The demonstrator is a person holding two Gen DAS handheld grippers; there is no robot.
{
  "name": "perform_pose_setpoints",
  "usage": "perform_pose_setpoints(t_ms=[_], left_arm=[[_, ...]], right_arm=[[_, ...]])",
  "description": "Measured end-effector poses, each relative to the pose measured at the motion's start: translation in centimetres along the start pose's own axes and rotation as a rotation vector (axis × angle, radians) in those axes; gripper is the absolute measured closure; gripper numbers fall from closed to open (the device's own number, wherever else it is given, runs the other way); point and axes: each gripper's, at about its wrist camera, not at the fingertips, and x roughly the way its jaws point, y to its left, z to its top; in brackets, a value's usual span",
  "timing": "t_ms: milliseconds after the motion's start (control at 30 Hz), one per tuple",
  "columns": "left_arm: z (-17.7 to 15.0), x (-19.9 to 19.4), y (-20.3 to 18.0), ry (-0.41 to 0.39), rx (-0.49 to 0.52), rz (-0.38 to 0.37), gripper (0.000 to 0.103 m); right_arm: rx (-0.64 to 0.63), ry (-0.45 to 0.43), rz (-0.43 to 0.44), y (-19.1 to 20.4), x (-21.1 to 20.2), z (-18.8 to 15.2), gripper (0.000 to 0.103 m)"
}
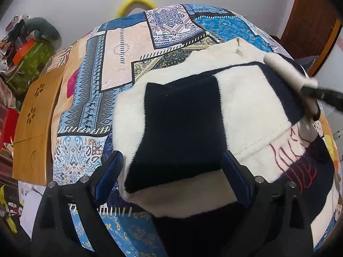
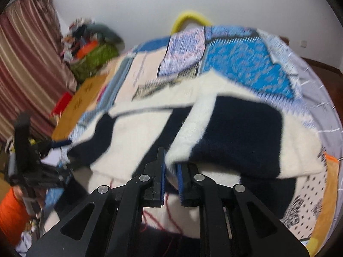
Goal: Fold small clothes
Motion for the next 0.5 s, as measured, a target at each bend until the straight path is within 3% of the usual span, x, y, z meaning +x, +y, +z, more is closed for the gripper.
perform_pose_setpoints(t_ms=[133, 267, 500], left_arm=[[0.3, -0.4, -0.6, -0.007, 0.009, 0.001, 0.011], [1.0, -1.2, -1.6, -0.026, 0.021, -0.002, 0.011], [3.1, -3.5, -4.2, -0.083, 0.054, -0.014, 0.011]], right_arm=[[0.051, 0.05, 0.019, -0.9, 1.1, -1.0, 0.084], [0.102, 0.048, 0.074, -1.5, 0.4, -1.0, 0.052], [0.054, 0.026, 0.016, -1.4, -2.7, -0.8, 0.051]])
